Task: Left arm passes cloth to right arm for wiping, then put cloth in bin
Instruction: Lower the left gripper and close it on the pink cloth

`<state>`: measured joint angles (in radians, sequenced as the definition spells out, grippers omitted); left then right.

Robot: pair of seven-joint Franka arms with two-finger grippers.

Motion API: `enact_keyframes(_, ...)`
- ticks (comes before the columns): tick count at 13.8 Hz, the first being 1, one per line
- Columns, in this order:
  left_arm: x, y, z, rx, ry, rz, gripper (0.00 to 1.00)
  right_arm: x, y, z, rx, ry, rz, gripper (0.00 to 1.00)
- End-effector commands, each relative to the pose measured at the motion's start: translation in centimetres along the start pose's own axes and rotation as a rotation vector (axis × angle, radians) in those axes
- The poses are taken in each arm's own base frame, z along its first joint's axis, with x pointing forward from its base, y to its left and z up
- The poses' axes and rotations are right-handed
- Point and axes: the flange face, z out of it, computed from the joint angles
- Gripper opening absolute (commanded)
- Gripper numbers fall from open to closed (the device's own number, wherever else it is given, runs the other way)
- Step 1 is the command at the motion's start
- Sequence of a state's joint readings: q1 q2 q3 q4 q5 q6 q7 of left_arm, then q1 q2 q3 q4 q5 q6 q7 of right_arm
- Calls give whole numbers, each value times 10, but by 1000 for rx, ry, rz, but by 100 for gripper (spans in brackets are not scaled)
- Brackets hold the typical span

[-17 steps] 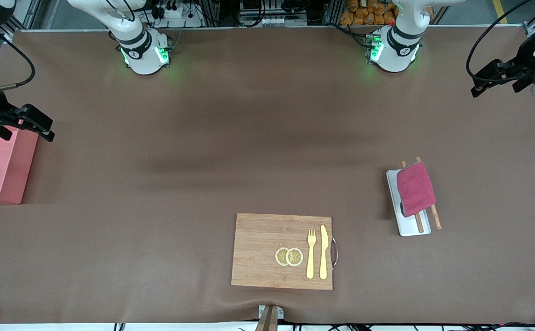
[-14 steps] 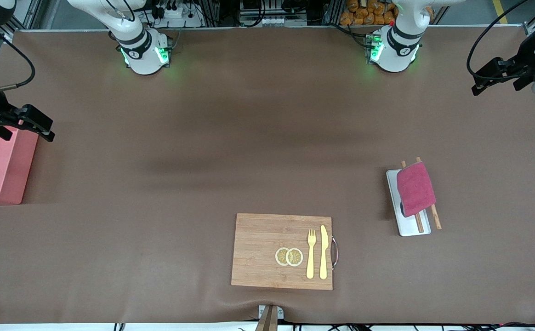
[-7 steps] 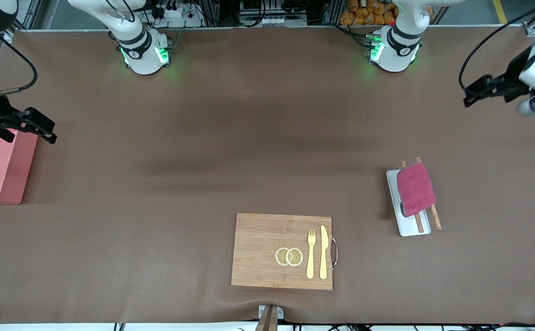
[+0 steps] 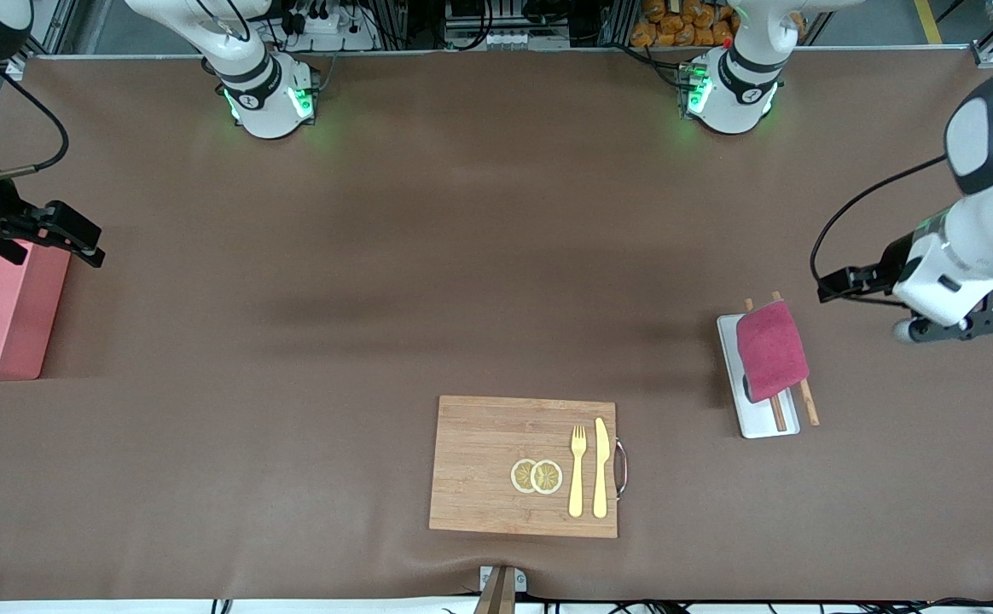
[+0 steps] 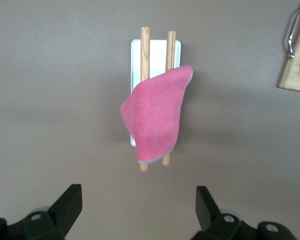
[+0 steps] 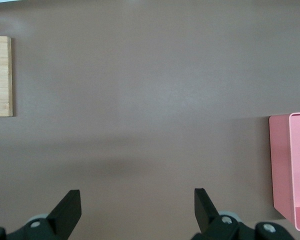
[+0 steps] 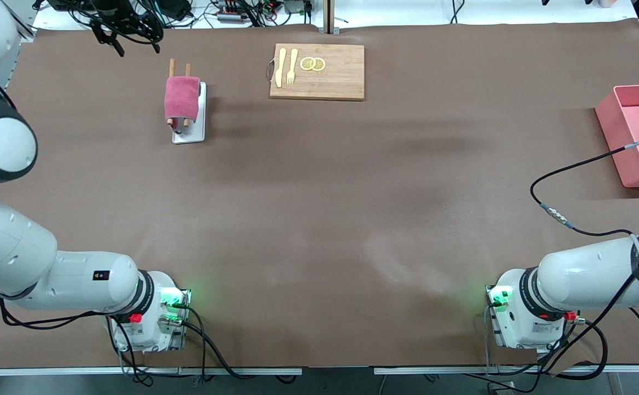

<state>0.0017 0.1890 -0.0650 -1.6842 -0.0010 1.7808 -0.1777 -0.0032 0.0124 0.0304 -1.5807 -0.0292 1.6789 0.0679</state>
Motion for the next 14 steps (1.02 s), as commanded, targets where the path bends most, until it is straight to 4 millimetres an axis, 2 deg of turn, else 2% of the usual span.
enact_keyframes(1,27,2,34,12,7,-10,100,1,3,1,3,-2,18,100)
enact_keyframes(4,44,6,84,6,-25,-10,95,1,9,5,1,-10,30,100)
enact_keyframes(7,54,-1,122,4,-51,-36,81,1,9,5,1,-10,30,100)
enact_keyframes(10,56,1,140,5,-73,-56,67,1,9,6,1,-11,28,100)
enact_keyframes(14,57,0,153,8,-93,-65,61,2,6,16,2,-28,26,100)
